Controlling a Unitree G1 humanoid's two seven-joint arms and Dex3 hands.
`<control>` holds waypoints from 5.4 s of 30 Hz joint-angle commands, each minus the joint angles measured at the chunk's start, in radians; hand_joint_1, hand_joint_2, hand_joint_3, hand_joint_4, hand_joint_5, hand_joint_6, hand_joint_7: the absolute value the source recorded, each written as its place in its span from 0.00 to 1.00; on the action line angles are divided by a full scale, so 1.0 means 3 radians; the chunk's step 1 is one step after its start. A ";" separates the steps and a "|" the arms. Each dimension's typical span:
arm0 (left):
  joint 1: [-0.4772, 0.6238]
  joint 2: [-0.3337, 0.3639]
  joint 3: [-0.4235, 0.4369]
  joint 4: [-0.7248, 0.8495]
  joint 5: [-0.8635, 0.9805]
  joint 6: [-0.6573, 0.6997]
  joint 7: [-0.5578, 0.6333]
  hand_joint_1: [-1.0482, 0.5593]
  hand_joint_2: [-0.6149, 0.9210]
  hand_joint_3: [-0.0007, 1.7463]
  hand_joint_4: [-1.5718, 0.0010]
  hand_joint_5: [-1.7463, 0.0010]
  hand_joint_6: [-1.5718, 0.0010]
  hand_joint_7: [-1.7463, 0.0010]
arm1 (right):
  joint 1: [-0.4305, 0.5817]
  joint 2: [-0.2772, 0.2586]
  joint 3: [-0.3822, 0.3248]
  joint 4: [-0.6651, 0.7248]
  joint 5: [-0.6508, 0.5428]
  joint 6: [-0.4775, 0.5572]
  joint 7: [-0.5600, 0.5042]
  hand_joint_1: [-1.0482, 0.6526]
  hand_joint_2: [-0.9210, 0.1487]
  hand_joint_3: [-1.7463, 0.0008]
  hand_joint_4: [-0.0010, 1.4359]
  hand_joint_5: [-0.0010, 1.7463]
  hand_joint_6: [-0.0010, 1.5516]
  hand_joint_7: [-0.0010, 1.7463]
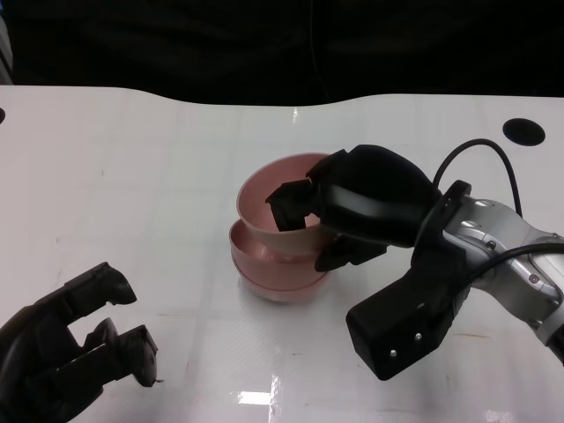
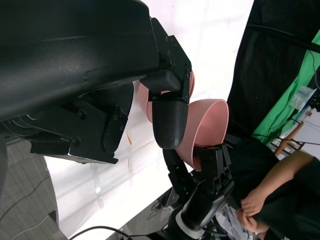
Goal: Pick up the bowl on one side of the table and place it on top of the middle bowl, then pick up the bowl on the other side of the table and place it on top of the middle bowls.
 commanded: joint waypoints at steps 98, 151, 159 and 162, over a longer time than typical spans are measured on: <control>0.0087 -0.0022 -0.0075 -0.0142 0.0079 -0.0084 0.0032 0.69 1.00 0.83 0.39 0.00 0.61 0.00 | -0.0140 0.0325 0.0610 0.1373 -0.0295 0.0095 -0.0464 0.00 0.00 0.58 0.00 0.00 0.00 0.00; -0.0002 0.0022 -0.0056 -0.0042 0.0070 -0.0043 0.0054 0.70 1.00 0.85 0.40 0.00 0.64 0.00 | 0.1360 0.0213 -0.0960 -0.0749 0.2682 0.0705 0.0697 0.03 0.00 0.80 0.00 0.00 0.00 0.00; 0.0001 0.0028 -0.0032 -0.0041 0.0053 -0.0031 0.0065 0.70 1.00 0.85 0.41 0.00 0.65 0.00 | 0.1695 0.0459 -0.1519 -0.1425 0.3975 0.2015 0.1034 0.20 0.00 0.96 0.06 0.03 0.05 0.01; 0.0003 0.0026 -0.0033 -0.0045 0.0058 -0.0044 0.0060 0.70 1.00 0.85 0.41 0.00 0.65 0.00 | 0.1801 0.0544 -0.1645 -0.1522 0.4162 0.2206 0.0998 0.47 0.00 0.97 0.37 0.12 0.19 0.04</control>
